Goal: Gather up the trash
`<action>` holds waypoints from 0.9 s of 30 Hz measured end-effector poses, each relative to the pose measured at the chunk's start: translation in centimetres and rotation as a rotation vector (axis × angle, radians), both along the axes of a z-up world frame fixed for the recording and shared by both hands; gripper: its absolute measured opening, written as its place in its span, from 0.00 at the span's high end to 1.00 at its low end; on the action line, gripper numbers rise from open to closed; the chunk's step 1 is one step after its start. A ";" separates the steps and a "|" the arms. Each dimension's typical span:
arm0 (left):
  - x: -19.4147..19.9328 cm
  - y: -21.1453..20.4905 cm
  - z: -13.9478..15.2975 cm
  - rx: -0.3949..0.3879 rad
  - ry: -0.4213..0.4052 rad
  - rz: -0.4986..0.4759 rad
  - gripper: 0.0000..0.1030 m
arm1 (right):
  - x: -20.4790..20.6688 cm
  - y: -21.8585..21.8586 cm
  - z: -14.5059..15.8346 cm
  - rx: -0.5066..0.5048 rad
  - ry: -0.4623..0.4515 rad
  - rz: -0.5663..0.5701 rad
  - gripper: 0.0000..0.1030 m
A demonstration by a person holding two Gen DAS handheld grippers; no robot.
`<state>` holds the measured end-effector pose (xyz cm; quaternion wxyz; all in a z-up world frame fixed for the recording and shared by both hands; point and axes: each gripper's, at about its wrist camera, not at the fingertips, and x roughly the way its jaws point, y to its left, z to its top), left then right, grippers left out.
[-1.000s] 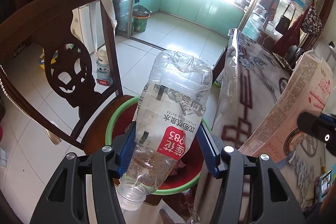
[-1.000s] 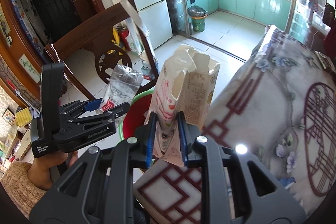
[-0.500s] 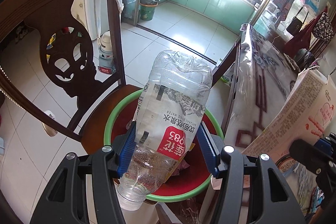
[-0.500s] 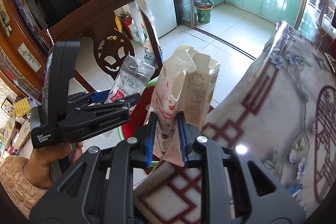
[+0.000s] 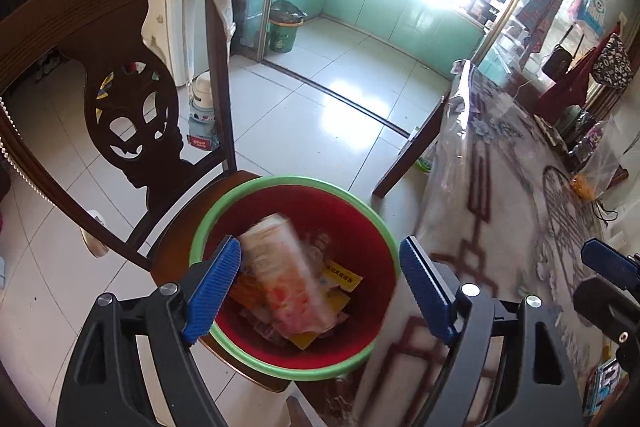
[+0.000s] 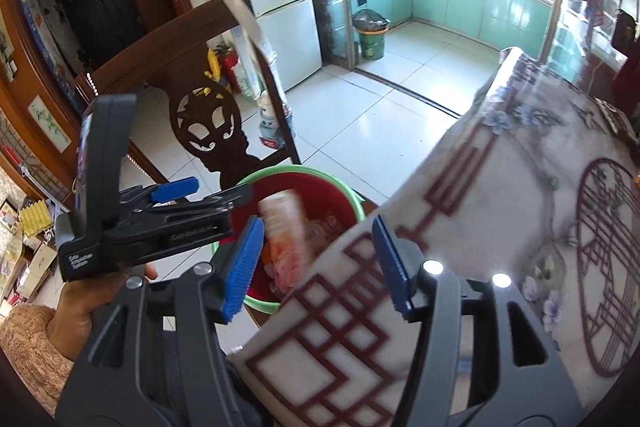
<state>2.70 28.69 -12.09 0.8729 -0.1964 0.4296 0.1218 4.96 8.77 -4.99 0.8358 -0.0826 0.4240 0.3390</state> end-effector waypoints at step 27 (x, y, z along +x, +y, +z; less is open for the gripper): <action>-3.7 -23.4 11.7 0.240 -0.489 -0.129 0.08 | -9.2 -28.9 6.9 0.205 -0.624 -0.588 0.04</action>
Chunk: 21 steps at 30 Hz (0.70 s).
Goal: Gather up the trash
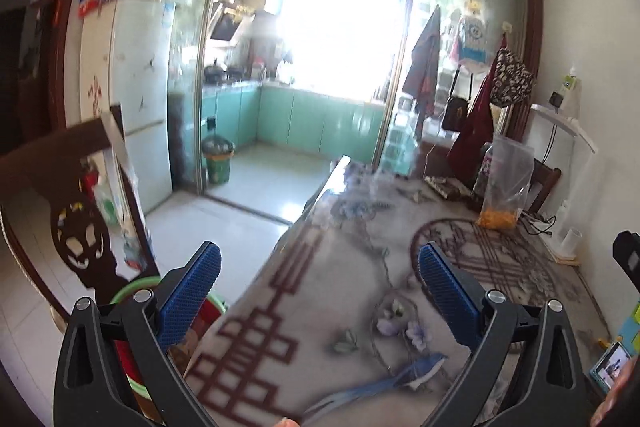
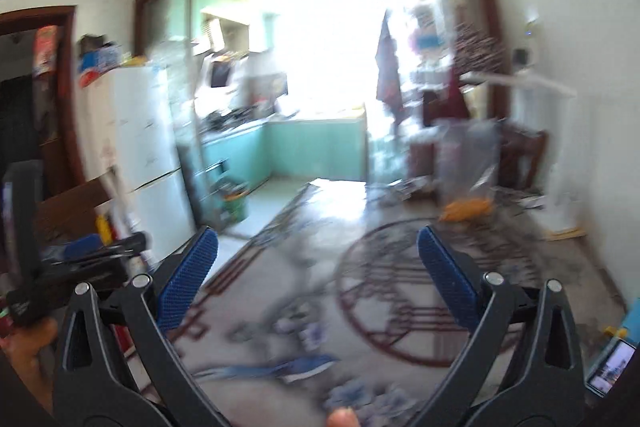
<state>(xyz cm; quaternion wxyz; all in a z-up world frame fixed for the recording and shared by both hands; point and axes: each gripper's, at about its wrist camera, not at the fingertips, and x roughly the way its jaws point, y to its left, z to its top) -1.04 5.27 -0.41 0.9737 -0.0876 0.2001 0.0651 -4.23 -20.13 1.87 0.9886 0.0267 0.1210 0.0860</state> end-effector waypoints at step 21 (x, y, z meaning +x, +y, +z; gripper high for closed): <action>-1.1 -3.6 -0.3 0.059 0.046 -0.027 0.08 | 1.5 0.7 -1.9 -0.116 0.194 -0.029 0.04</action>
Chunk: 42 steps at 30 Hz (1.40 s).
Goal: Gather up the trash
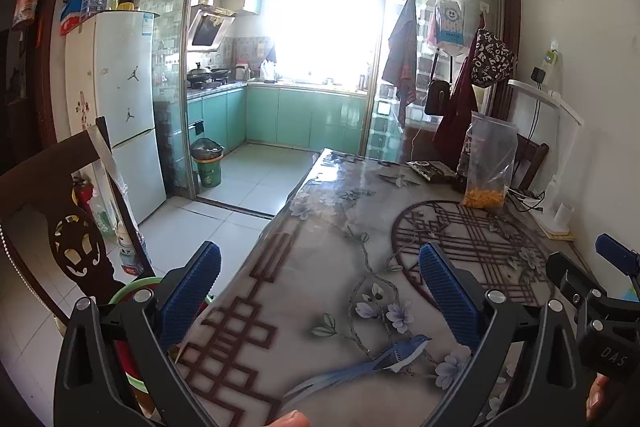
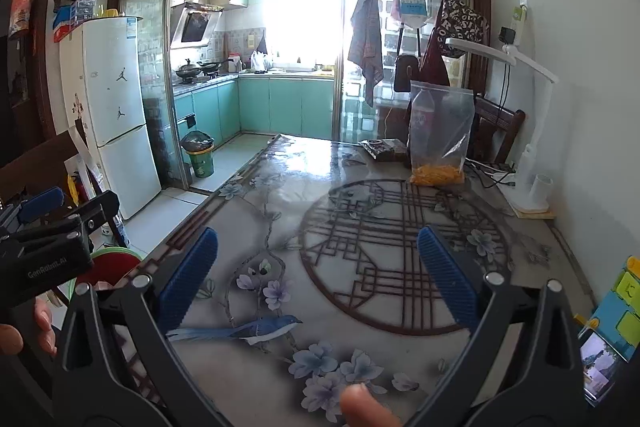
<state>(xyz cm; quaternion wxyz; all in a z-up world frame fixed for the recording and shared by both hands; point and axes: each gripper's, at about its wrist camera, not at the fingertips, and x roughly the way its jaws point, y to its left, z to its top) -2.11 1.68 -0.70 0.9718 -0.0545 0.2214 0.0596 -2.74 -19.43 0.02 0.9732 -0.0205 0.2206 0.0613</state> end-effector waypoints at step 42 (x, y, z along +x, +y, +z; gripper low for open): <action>0.0 -0.1 -0.7 0.024 0.040 0.047 0.08 | 1.3 -0.7 -1.0 0.036 0.099 -0.048 0.04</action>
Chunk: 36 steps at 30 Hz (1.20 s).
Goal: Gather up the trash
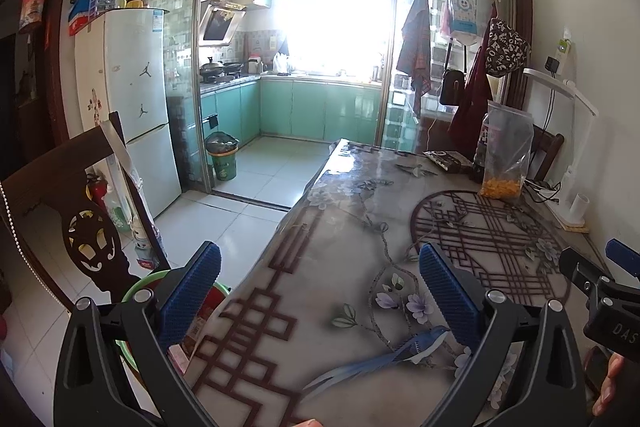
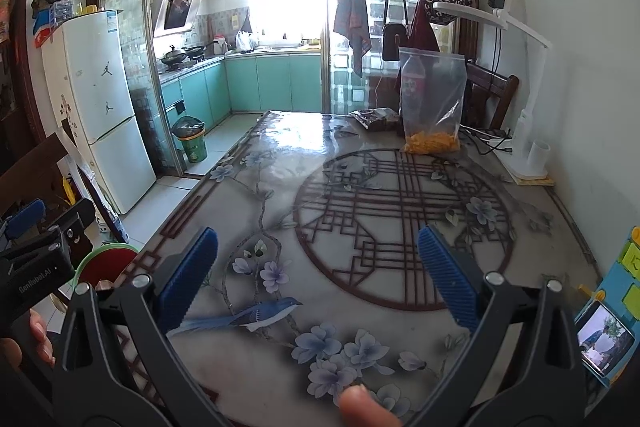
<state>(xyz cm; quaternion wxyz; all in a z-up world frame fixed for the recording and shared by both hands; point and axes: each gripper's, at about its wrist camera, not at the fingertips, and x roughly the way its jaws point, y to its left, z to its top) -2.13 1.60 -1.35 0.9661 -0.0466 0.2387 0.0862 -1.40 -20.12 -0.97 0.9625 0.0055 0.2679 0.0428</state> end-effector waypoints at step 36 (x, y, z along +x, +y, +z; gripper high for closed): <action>0.2 -0.2 0.2 0.017 0.014 0.004 0.08 | 0.3 -0.9 -0.4 0.006 0.024 -0.022 0.04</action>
